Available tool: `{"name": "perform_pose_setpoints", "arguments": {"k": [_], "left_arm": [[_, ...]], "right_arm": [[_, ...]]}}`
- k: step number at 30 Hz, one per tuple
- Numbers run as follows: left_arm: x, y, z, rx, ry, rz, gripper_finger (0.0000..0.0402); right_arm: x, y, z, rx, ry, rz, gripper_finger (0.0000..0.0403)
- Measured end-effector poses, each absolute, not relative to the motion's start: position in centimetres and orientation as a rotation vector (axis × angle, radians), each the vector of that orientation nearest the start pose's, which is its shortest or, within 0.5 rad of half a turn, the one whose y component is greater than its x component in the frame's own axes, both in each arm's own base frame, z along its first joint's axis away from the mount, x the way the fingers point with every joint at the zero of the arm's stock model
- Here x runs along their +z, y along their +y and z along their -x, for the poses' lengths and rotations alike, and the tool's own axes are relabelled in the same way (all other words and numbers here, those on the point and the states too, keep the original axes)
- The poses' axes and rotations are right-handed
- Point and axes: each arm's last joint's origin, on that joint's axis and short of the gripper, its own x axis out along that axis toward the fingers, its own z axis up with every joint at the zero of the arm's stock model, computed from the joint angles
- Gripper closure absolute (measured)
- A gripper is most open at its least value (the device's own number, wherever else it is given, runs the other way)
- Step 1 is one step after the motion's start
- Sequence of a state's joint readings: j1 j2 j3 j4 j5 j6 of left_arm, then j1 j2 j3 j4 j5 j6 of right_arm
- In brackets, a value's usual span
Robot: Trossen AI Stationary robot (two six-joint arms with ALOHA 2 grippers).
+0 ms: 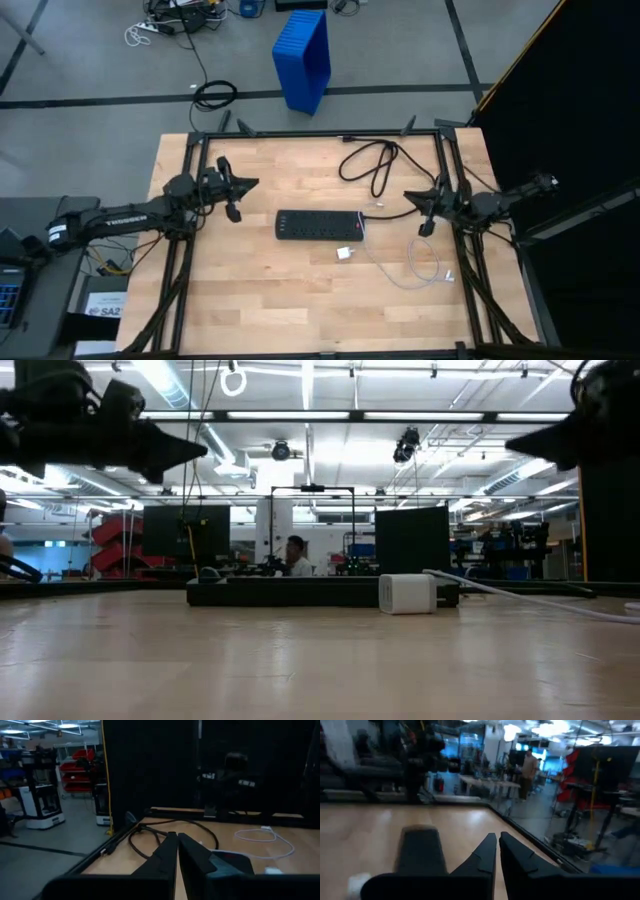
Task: Insert USB
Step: Return to Home Position
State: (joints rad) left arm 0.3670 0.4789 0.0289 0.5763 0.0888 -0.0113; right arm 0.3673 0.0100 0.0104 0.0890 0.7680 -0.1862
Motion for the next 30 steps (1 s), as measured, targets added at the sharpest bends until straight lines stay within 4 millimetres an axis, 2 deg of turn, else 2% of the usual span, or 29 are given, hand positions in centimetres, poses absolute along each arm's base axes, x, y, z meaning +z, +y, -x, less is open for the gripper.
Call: {"name": "perform_pose_setpoints", "arguments": {"k": [4, 14, 20, 30], "left_arm": [[17.7, 4.5, -12.0, 0.274, -0.103, 0.012, 0.0401], [17.7, 4.2, -12.1, 0.182, -0.102, 0.006, 0.0401], [17.7, 4.2, -12.1, 0.181, -0.099, 0.007, 0.0401], [17.6, 4.2, -12.1, 0.155, -0.091, 0.01, 0.0401]], "right_arm": [[17.1, 1.0, -9.2, -0.434, -0.022, 0.093, 0.0402], [17.1, 0.2, -9.3, -0.506, -0.002, 0.146, 0.0403], [17.1, 0.0, -9.6, -0.352, -0.015, 0.181, 0.0403], [16.9, -1.6, -9.7, -0.368, -0.003, 0.155, 0.0403]]}}
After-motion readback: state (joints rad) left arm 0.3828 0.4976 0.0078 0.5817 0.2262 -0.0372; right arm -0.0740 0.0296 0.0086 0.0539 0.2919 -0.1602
